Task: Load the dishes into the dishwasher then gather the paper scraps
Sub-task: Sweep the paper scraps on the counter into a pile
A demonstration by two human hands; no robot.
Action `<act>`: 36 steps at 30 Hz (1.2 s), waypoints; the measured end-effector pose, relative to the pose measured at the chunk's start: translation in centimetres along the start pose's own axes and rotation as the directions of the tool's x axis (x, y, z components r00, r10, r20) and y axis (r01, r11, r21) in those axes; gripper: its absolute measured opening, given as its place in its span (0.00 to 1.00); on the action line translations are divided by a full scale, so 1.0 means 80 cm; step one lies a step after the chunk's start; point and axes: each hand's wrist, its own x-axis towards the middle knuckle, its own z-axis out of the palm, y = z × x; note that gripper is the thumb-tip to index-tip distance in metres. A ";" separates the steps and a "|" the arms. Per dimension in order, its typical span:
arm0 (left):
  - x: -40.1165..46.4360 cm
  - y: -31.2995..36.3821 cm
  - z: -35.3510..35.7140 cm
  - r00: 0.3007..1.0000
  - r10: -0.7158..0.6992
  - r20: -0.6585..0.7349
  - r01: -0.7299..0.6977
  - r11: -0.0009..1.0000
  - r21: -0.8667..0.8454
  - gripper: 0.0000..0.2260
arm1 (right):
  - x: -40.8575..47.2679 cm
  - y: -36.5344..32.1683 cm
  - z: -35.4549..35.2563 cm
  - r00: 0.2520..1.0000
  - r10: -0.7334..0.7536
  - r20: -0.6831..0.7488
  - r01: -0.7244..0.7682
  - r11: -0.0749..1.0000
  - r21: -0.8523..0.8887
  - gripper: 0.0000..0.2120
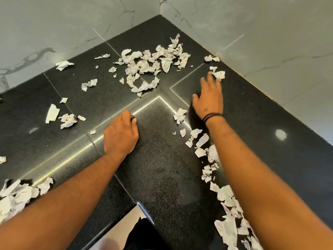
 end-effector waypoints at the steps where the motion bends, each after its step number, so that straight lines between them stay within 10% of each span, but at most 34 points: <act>1: 0.000 0.000 0.000 1.000 0.001 0.000 -0.001 1.000 0.000 0.07 | 0.020 0.011 -0.002 0.998 0.055 0.043 -0.054 0.998 -0.030 0.34; 7: 0.000 -0.001 0.000 1.000 -0.001 0.001 0.001 1.000 0.008 0.07 | 0.081 0.050 -0.004 0.960 0.156 0.232 -0.167 0.986 0.029 0.45; 21: 0.000 0.001 0.000 1.000 -0.004 0.009 0.004 1.000 -0.013 0.07 | -0.117 -0.026 0.003 0.998 -0.033 -0.052 0.044 0.969 0.244 0.16; 24: 0.000 0.000 0.001 1.000 -0.001 0.012 0.001 1.000 -0.005 0.07 | -0.068 -0.021 -0.001 0.991 0.008 -0.136 0.026 0.969 0.247 0.22; 30: 0.000 0.000 -0.001 1.000 -0.003 -0.004 0.003 1.000 0.007 0.07 | 0.073 0.016 0.006 0.976 0.086 0.202 -0.087 0.996 -0.004 0.47; 36: 0.002 0.000 0.000 1.000 -0.008 0.006 0.007 1.000 0.016 0.07 | 0.100 0.019 0.005 0.960 0.090 0.265 -0.063 0.992 -0.110 0.43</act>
